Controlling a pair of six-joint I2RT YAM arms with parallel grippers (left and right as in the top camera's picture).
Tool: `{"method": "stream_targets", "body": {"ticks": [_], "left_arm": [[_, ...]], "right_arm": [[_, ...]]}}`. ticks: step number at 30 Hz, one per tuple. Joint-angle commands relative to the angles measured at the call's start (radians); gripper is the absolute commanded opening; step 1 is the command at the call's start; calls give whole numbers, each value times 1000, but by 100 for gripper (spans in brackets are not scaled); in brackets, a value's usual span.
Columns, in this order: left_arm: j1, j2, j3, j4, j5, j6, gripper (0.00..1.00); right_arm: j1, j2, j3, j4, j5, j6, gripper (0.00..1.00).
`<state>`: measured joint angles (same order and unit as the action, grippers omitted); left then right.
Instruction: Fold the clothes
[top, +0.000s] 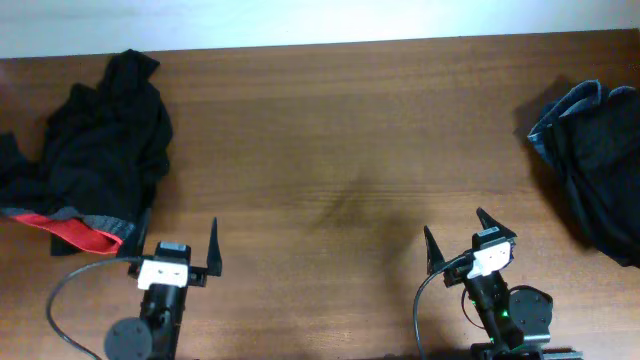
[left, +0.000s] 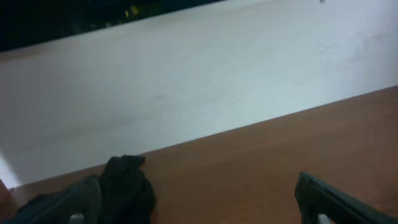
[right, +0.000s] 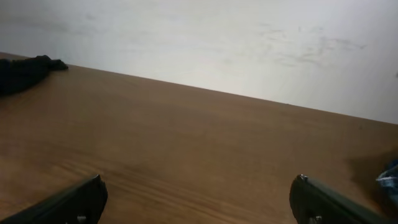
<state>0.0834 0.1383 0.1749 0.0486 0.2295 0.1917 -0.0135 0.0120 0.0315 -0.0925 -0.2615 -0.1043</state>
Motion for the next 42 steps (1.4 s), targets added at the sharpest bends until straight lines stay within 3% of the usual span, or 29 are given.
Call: {"method": "stream_targets", "body": {"ticks": [1, 8, 14, 42], "left_arm": [[-3, -76, -56, 2, 14, 15, 100], [-3, -134, -162, 11, 14, 15, 99], [-5, -134, -166, -120, -33, 6, 99], [-9, -125, -166, -113, -42, -7, 99]], "right_arm": [[-7, -9, -9, 0, 12, 8, 99], [-7, -9, -9, 0, 12, 8, 99], [-7, -9, -9, 0, 12, 8, 99], [-7, -9, -9, 0, 12, 8, 99]]}}
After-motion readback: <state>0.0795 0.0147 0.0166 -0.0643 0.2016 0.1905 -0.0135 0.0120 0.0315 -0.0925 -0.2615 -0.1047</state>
